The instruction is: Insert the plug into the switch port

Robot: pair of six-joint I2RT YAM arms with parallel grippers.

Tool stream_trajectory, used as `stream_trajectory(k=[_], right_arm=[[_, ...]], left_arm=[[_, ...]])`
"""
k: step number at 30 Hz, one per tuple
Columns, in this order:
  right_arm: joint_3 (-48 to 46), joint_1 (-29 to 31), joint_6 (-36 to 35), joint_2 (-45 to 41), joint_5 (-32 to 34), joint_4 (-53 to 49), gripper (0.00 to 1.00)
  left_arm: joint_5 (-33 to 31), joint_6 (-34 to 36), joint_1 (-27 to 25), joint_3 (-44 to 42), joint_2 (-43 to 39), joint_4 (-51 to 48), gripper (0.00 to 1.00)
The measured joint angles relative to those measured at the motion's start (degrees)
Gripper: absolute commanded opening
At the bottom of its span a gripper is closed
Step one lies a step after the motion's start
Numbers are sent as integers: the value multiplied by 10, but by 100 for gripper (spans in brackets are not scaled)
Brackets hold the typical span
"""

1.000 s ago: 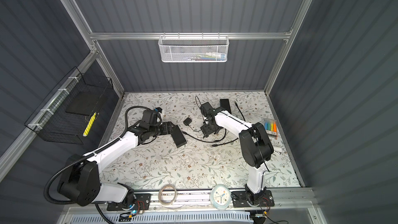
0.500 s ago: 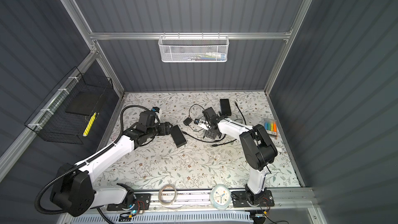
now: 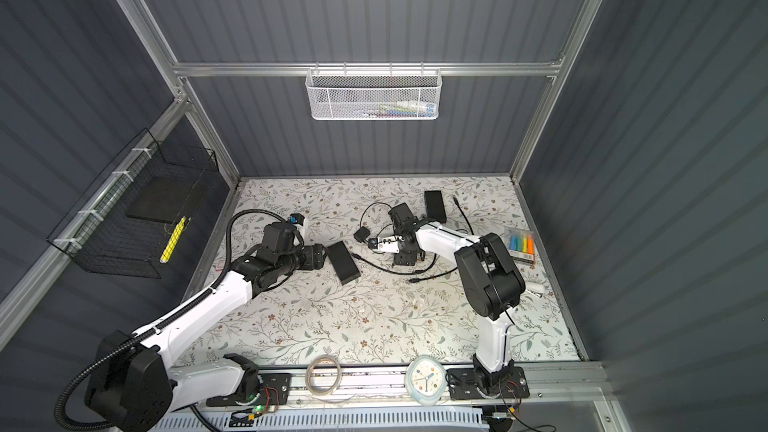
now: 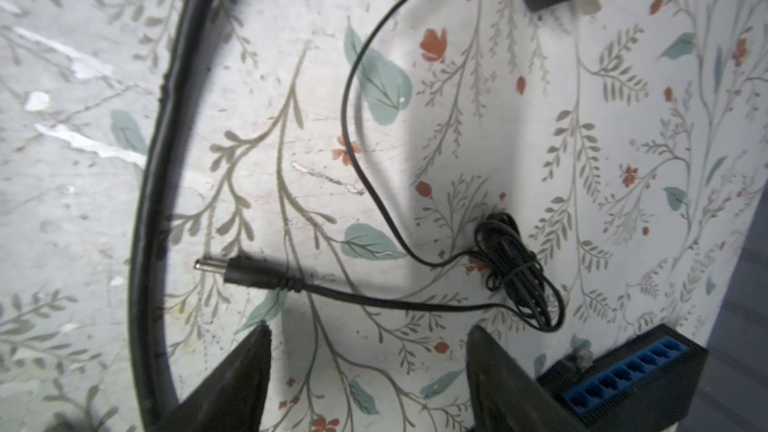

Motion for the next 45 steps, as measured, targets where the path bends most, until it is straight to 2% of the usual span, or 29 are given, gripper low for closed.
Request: stream_trajectory(k=[8, 11, 18, 33, 39, 43, 45], right_arm=[[18, 8, -24, 24, 3, 7, 75], [34, 12, -30, 37, 2, 7, 69], [61, 13, -27, 59, -8, -16, 34], [61, 13, 6, 59, -27, -58, 0], [62, 10, 42, 56, -61, -67, 1], [46, 10, 55, 21, -82, -70, 24], [32, 12, 49, -1, -78, -70, 31]], left_arm=[[5, 2, 7, -12, 0, 7, 81], [6, 2, 10, -12, 0, 12, 81], [7, 2, 16, -26, -10, 16, 81], [16, 1, 21, -31, -14, 16, 81], [18, 0, 21, -31, -24, 16, 80], [20, 0, 21, -31, -24, 16, 80], [20, 0, 21, -31, -24, 16, 80]])
